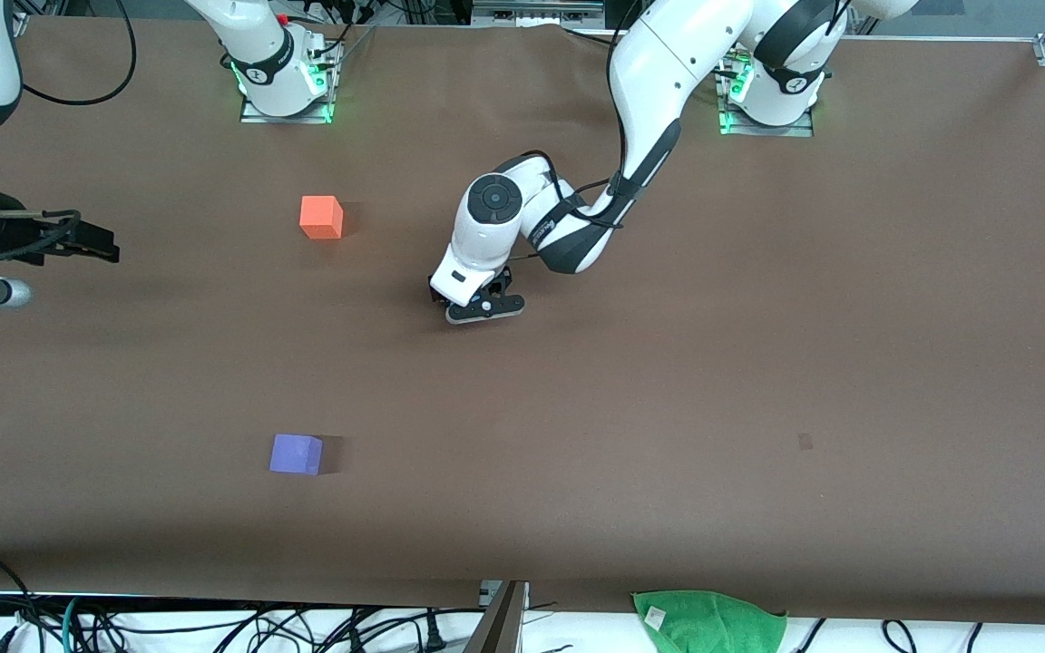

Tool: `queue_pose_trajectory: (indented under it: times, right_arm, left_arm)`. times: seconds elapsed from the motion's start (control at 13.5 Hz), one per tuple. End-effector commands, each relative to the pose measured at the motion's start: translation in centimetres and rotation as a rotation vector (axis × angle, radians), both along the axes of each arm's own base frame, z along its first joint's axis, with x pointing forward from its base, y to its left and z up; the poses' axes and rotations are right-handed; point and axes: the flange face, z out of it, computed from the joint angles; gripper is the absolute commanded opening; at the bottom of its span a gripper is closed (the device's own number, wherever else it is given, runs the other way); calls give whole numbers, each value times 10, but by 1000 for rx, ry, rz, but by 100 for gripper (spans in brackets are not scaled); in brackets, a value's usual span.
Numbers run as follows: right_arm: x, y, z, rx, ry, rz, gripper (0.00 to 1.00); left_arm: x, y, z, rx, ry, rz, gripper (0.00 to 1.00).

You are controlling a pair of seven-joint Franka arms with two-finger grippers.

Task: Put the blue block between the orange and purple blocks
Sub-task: 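Lower the blue cube onto the table and open the left gripper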

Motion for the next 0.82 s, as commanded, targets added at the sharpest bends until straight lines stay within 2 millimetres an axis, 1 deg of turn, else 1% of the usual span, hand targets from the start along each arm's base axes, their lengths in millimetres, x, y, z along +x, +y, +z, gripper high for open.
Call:
queue_pose_trajectory:
  times: [0.0,0.07,0.15,0.22,0.37,0.45,0.52,0.59,0.74]
  right_arm:
    - [5,8,-2,19,-4,0,100]
    - [7,12,-6,19,2,6,100]
    - [9,15,-9,21,-1,10,100]
    - [10,17,-11,24,-4,13,100]
    - [13,30,-19,25,7,34,100]
    - [14,37,-19,25,3,45,100]
    - [15,46,-23,27,1,57,100]
    - [16,52,-25,27,3,68,100]
    - [18,75,-32,77,4,87,100]
  left_arm:
    - [5,-6,9,11,-57,-28,100]
    - [8,-5,19,4,-69,-28,100]
    - [17,1,33,-8,-78,-10,100]
    - [28,12,52,-14,-83,9,100]
    - [50,38,76,-11,-77,56,100]
    - [60,51,82,2,-63,74,100]
    - [73,67,93,11,-54,97,100]
    - [79,77,104,15,-35,105,100]
    - [94,108,150,3,-2,72,100]
